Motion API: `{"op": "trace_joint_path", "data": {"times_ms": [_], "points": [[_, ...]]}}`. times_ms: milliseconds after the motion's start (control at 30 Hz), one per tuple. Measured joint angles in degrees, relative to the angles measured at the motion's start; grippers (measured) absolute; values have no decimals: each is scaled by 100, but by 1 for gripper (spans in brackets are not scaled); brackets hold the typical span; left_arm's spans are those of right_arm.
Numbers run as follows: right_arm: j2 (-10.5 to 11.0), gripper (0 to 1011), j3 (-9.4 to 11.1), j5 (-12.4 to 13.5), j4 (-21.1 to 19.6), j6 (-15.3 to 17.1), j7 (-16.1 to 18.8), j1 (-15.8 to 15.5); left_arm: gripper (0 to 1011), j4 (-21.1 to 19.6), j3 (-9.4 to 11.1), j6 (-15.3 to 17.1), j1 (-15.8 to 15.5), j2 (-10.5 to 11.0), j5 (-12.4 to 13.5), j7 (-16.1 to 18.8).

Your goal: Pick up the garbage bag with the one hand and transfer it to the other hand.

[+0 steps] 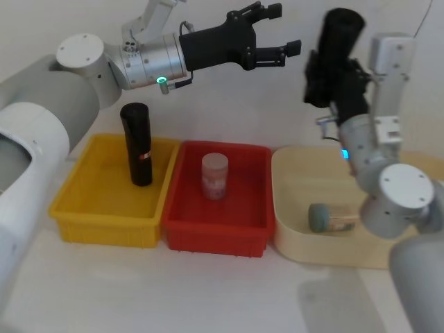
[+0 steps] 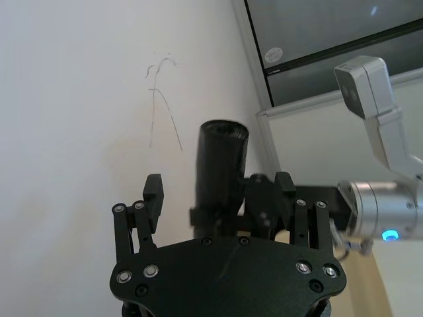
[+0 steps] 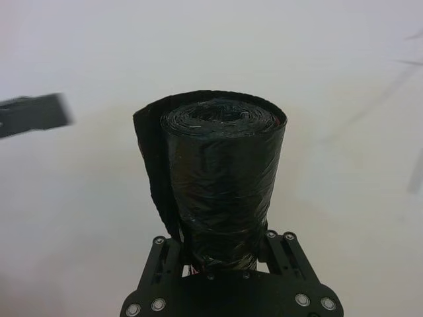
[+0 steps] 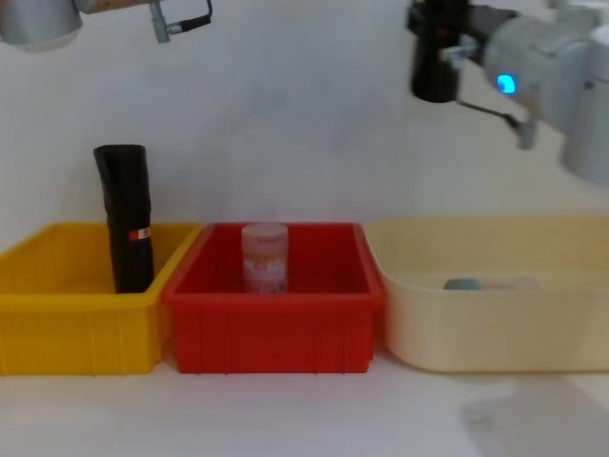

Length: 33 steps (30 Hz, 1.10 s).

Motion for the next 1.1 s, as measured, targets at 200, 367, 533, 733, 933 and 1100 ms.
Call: {"op": "trace_joint_path", "data": {"times_ms": [200, 367, 533, 733, 933, 1100], "points": [[363, 503, 260, 80, -472, 180, 111, -325, 1001, 0, 0, 0, 0, 0, 0, 0], [626, 503, 437, 175, -887, 311, 281, -629, 1002, 0, 0, 0, 0, 0, 0, 0], [890, 503, 605, 317, -1343, 463, 514, -950, 1001, 1, 0, 0, 0, 0, 0, 0], [1086, 557, 717, 449, -1686, 600, 705, -1180, 1001, 0, 0, 0, 0, 0, 0, 0], [1228, 735, 791, 539, -1932, 695, 843, -1351, 1001, 0, 0, 0, 0, 0, 0, 0], [1308, 875, 833, 590, -2068, 749, 921, -1442, 1001, 0, 0, 0, 0, 0, 0, 0]]}}
